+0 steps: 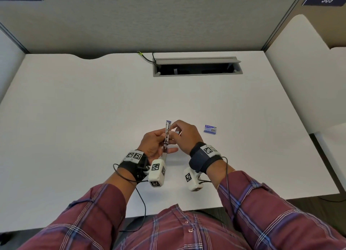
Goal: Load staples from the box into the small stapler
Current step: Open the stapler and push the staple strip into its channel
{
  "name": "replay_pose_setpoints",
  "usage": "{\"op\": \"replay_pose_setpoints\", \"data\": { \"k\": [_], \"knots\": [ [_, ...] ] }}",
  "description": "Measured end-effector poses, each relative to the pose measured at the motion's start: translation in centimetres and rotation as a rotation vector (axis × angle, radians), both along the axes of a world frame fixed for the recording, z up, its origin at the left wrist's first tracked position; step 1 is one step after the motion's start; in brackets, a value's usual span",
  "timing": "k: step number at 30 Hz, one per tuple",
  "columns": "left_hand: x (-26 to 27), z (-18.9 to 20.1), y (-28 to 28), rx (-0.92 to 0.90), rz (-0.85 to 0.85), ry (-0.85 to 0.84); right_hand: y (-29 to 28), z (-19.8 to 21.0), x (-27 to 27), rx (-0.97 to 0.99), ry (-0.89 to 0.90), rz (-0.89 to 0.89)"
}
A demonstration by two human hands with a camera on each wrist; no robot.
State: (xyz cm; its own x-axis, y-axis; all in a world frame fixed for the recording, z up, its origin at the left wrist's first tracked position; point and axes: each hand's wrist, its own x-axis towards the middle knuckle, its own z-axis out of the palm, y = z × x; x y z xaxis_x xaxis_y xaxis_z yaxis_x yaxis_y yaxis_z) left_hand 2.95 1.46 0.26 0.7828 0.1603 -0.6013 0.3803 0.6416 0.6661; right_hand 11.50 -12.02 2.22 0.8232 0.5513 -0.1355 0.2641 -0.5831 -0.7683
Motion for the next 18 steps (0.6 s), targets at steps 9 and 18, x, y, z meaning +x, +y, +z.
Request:
{"op": "replay_pose_setpoints", "data": {
  "k": [9, 18],
  "knots": [
    [-0.16, -0.62, -0.15, -0.022, -0.063, -0.008, 0.38, 0.31, 0.27, -0.11, -0.106, 0.007],
    [-0.03, -0.36, -0.05, -0.012, -0.067, 0.002, 0.25, 0.74, 0.23, -0.081, -0.111, -0.007]
  ]
}}
